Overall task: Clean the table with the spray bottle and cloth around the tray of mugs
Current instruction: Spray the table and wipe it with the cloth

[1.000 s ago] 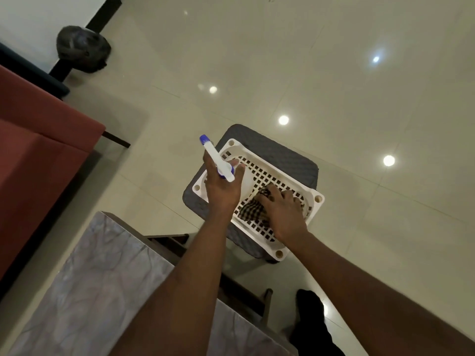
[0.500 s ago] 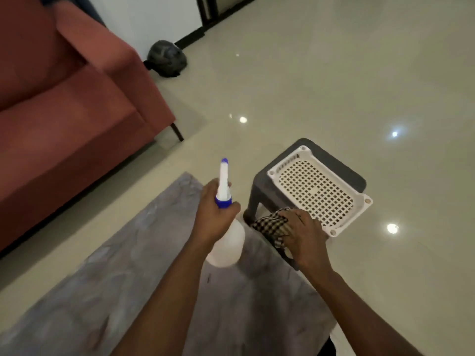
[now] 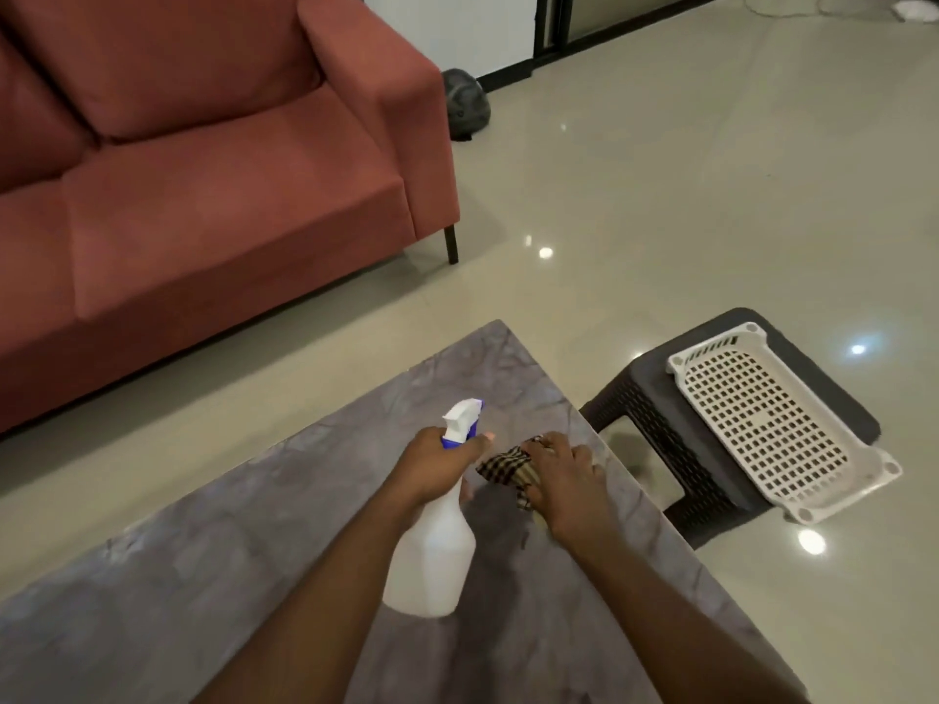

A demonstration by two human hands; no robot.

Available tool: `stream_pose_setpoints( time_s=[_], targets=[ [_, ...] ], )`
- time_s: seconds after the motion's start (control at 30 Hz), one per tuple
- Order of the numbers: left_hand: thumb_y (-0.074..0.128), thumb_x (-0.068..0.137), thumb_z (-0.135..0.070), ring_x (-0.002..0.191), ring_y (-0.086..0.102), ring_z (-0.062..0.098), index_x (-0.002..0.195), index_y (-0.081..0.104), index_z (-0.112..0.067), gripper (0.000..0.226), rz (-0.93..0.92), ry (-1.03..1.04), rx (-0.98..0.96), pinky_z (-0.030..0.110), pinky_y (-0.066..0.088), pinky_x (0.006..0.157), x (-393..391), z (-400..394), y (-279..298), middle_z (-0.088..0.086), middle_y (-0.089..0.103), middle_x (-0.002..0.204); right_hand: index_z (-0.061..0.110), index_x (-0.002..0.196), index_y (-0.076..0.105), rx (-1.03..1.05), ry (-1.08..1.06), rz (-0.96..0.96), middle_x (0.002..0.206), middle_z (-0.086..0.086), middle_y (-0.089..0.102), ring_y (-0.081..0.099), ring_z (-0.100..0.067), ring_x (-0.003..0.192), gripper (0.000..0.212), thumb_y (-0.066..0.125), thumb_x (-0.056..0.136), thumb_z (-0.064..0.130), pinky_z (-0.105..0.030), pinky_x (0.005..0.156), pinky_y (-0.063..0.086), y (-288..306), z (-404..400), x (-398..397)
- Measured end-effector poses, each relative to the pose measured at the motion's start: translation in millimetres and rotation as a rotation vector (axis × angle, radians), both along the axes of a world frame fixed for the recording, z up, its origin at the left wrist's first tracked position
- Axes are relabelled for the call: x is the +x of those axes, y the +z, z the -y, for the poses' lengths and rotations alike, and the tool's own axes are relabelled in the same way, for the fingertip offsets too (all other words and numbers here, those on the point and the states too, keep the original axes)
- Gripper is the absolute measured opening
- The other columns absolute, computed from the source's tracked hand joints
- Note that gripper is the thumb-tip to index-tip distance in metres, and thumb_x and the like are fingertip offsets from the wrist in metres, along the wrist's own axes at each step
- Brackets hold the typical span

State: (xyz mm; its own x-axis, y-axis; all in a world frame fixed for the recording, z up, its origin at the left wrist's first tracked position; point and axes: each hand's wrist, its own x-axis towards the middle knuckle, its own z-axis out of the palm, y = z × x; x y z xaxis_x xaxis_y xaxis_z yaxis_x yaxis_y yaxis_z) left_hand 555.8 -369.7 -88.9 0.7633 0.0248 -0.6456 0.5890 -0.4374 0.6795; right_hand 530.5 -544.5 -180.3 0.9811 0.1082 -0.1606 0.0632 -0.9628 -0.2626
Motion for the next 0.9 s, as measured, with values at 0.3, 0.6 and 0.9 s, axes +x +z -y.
stream_pose_setpoints(
  time_s=[0.3,0.6,0.9],
  targets=[
    [0.067,0.087,-0.03,0.051,0.062,0.019,0.094,0.07,-0.006,0.024,-0.137,0.09,0.084,0.028,0.051,0.058,73,11,-58,0.007,0.071,0.075,0.017,0.12,0.052,-0.063,0.311,0.2,0.126,-0.006,0.058,0.052,-0.026,0.119,0.049,0.05,0.083,0.049,-0.045,0.099,0.03,-79,14,30],
    [0.064,0.091,-0.037,0.06,0.061,0.016,0.092,0.061,-0.022,0.015,-0.133,0.134,0.2,0.024,0.047,0.057,97,0,-84,0.002,0.065,0.078,0.031,0.135,0.046,0.043,0.016,0.147,0.134,-0.009,0.053,0.043,-0.035,0.13,0.047,0.051,0.089,0.038,-0.054,0.107,0.029,-96,-40,147],
    [0.062,0.089,-0.038,0.049,0.061,0.017,0.096,0.069,-0.014,0.025,-0.083,0.176,0.128,0.028,0.05,0.058,113,-21,-77,0.007,0.069,0.069,0.024,0.134,0.042,0.035,0.302,0.212,0.137,-0.01,0.05,0.041,-0.035,0.131,0.048,0.039,0.09,0.043,-0.052,0.107,0.033,-116,1,185]
  ],
)
